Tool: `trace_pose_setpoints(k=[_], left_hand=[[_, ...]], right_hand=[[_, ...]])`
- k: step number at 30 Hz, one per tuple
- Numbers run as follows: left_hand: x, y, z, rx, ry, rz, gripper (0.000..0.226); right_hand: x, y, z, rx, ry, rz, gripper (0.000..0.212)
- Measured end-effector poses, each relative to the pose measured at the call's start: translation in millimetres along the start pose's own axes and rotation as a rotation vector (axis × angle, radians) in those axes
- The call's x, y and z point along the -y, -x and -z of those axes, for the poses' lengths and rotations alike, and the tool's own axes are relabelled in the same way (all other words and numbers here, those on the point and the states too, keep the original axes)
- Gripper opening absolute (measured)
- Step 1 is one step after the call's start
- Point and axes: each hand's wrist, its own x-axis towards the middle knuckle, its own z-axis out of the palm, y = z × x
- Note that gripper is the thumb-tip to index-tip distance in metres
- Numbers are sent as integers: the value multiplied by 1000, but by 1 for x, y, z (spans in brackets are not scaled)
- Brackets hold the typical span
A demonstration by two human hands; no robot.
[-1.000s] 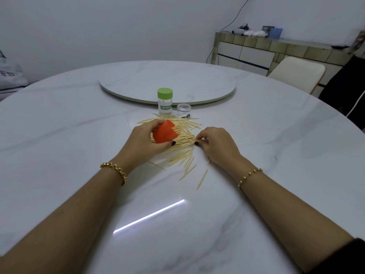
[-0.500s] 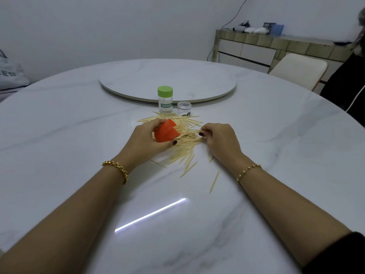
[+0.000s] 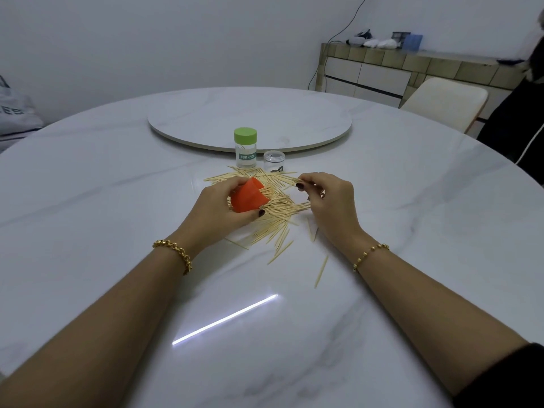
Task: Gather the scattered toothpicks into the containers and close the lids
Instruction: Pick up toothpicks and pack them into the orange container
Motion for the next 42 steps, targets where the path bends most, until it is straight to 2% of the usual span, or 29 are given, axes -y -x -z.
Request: trace_pose_setpoints(k=[5,9,14,20,25,33,37,42], left_hand=[[-1,-1,-4,14,-26,-23,58],[-1,0,-5,20,-42,-35,61],[-1,0,-6,22,-38,-29,60],[-2,0,-8,8,-16,-20,55],[-4,0,-11,28,41,-14,53],[-5,1,-11,19,52,-7,51],[-3,0,-10,-8,29,-1,54],[-3,0,-6,-24,9,8,54]], right_hand=[[7,-1,-7,20,135,215,16],[12,1,-13,73,218,344,23],[12,0,-15,77,301,412,37],[16,1,-16,112,319,478,43],[21,3,-17,164,285,507,41],[25,3,-13,44,305,507,42],[23,1,-10,-70,259,453,27],[21,1,-9,-93,162,352,16]])
